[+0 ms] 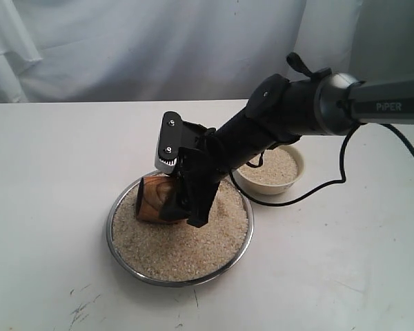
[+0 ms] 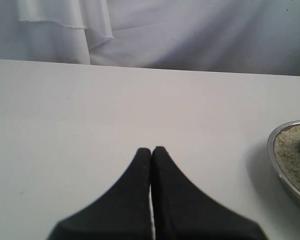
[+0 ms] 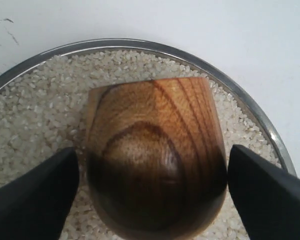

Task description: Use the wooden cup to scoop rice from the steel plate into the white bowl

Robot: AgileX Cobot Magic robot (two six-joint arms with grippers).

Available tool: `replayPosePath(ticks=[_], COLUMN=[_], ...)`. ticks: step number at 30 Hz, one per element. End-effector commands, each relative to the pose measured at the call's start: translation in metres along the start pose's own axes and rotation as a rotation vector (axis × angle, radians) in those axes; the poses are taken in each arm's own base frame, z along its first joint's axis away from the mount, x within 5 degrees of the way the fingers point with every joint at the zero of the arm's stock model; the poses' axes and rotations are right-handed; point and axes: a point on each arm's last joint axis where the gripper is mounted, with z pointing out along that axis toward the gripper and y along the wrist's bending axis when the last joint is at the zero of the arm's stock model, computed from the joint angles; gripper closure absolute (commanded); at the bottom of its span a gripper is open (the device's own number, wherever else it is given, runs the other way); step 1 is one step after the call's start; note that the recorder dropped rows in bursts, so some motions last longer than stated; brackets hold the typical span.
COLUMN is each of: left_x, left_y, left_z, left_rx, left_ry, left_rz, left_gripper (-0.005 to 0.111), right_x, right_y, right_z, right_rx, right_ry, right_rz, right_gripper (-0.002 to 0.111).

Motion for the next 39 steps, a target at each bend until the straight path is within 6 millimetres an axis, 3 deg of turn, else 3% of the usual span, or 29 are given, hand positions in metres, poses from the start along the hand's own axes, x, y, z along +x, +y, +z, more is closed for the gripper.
replayPosePath(ticks=[1,20,39], left_x=[0.000,0.000,0.000], left_y=[0.000,0.000,0.000], left_z=[0.000,0.000,0.000], left_rx=[0.003,0.003,0.003], left_ry=[-0.012,-0.012,-0.012], left_rz=[0.001,0.001,0.001], left_gripper=[0.107,0.107,0.107], right_x=[0.000,-0.010,0.004], right_y=[-0.002,0.001,-0.002], right_z=[-0.001,0.010,0.021], right_rx=[-0.001,0.071,0.100], right_ry=[-0.005,0.019,0.090], right_rz=[-0.015,-0.052,0.036], right_gripper=[0.034,0.033,0.033])
